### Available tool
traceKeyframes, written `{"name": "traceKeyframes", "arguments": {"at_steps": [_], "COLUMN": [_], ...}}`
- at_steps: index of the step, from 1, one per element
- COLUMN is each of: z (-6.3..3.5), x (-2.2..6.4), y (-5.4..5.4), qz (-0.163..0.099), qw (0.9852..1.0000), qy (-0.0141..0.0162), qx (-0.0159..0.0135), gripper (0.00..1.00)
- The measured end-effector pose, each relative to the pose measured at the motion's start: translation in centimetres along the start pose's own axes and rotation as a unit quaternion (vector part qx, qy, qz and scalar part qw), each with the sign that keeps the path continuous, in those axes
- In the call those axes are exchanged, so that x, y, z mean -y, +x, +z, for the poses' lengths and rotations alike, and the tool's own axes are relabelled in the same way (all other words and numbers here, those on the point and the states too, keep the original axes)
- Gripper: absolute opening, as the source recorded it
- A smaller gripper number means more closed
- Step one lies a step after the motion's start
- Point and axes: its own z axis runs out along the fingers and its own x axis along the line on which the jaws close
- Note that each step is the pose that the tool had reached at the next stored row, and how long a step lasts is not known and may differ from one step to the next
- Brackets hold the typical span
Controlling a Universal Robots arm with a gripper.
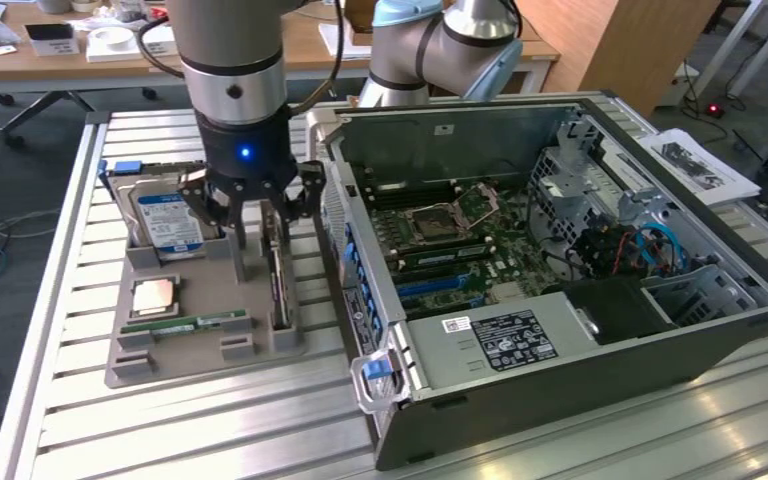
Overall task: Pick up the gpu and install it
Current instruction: 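Pick up the gpu and move the gpu toward the slot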
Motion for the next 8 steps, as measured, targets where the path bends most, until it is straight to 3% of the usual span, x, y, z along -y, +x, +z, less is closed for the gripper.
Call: {"name": "traceKeyframes", "arguments": {"at_steps": [8], "z": [1.03], "x": [0.03], "y": [0.03], "qz": [0.0], "qw": [1.0], "qy": [0.0], "qx": [0.0], "gripper": [0.53]}}
